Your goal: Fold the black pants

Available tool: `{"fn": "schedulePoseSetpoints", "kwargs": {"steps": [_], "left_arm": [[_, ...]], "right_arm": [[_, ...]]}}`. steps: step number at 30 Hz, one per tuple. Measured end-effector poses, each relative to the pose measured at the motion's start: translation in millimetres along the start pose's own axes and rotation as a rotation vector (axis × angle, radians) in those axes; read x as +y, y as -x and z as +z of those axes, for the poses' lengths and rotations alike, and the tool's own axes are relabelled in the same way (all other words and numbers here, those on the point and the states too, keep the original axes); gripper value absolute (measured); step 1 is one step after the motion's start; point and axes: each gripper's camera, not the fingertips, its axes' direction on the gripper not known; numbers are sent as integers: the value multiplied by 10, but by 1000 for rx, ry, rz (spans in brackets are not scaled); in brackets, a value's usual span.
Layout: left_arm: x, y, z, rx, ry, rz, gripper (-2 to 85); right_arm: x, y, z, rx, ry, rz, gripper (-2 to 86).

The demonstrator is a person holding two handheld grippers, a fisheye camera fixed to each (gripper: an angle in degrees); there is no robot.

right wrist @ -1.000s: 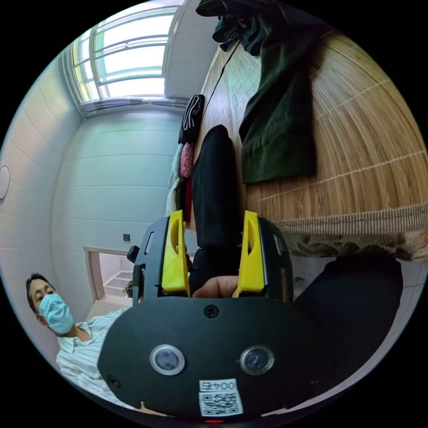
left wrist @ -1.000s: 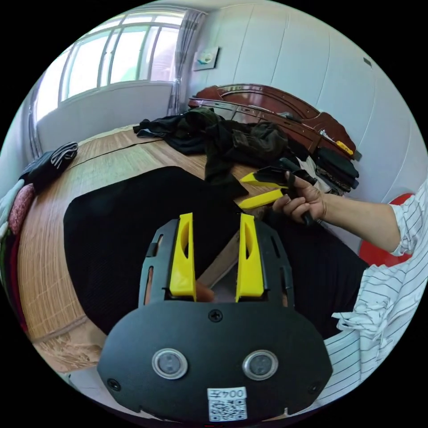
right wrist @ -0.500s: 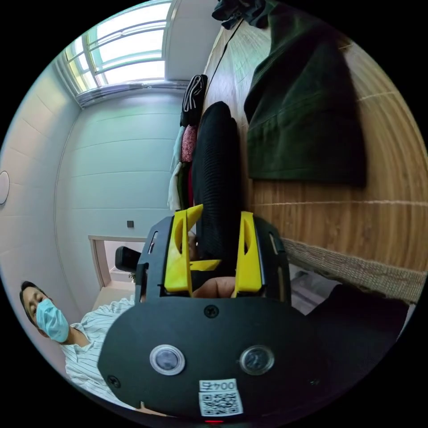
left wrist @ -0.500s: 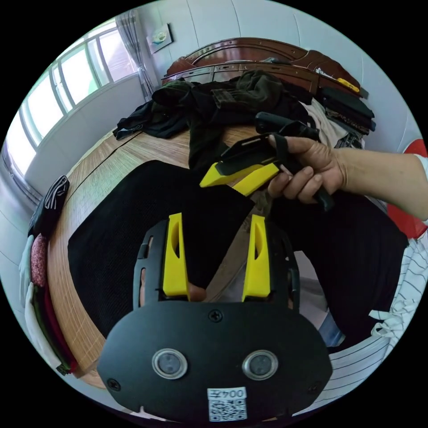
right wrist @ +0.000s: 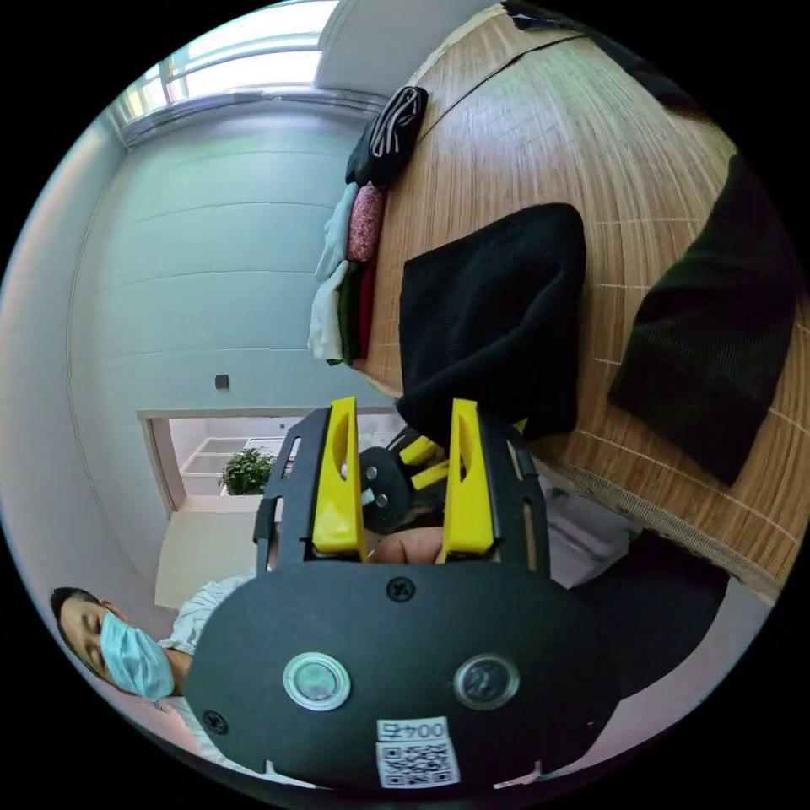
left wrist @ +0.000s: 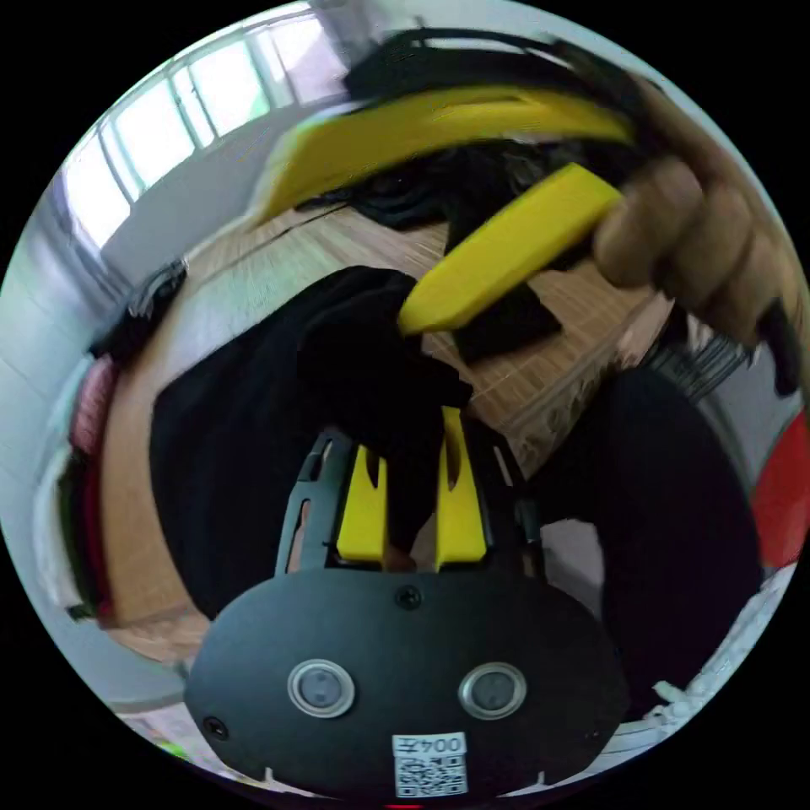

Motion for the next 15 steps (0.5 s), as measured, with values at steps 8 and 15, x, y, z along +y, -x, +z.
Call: {"fn": "schedulePoseSetpoints", "kwargs": {"steps": [8, 15], "left_arm": [[26, 682, -76, 416, -17, -271, 60], [-57, 384, -424, 429, -42, -116, 116]], "right_arm": [[1003, -1187, -591, -164, -248, 120, 143], [1177, -1331, -370, -244, -340, 81, 218]]}}
